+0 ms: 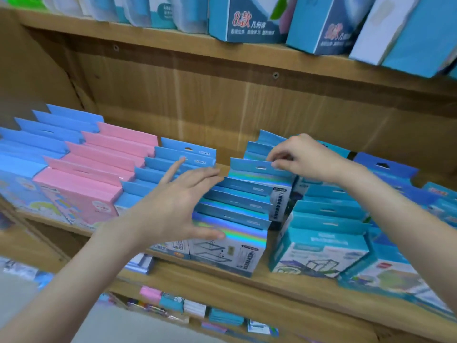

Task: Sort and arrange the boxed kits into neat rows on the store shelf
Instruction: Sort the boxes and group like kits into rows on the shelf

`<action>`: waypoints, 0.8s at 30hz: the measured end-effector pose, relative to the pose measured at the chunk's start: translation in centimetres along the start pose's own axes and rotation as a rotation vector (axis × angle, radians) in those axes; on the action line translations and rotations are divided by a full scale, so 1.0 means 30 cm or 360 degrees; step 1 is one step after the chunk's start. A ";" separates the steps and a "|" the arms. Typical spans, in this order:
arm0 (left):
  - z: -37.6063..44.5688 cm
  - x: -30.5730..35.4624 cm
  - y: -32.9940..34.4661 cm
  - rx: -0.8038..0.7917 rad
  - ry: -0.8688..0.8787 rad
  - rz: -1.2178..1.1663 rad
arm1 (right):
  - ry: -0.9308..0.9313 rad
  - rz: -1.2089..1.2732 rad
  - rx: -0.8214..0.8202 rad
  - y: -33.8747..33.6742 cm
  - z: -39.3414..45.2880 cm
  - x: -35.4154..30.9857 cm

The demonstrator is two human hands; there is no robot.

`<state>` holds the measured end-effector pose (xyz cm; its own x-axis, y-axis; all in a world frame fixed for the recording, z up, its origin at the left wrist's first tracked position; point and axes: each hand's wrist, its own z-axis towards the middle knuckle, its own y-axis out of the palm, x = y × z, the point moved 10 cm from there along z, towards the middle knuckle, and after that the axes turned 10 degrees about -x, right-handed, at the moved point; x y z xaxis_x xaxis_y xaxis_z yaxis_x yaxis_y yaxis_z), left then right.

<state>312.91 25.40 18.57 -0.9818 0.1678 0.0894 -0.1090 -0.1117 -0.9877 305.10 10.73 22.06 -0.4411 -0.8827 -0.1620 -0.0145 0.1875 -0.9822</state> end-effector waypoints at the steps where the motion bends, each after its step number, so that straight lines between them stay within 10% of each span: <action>1: 0.002 -0.002 0.005 -0.0024 -0.0020 -0.0002 | -0.0041 0.0035 0.0001 0.005 0.013 -0.023; 10: 0.011 -0.013 -0.001 -0.0019 -0.0045 -0.0153 | -0.0144 0.0356 -0.0182 0.042 0.028 -0.076; 15: 0.016 -0.024 -0.001 -0.0097 -0.0063 -0.0111 | 0.0051 0.0266 0.0235 -0.110 0.018 0.089; 24: 0.033 -0.028 0.020 -0.0195 -0.0098 -0.0022 | 0.0167 -0.0008 -0.0289 0.051 0.124 0.167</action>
<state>313.51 24.24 18.04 -0.9884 0.1077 0.1069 -0.1063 0.0115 -0.9943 306.20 5.00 19.41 -0.5315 -0.8359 -0.1368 -0.1741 0.2659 -0.9481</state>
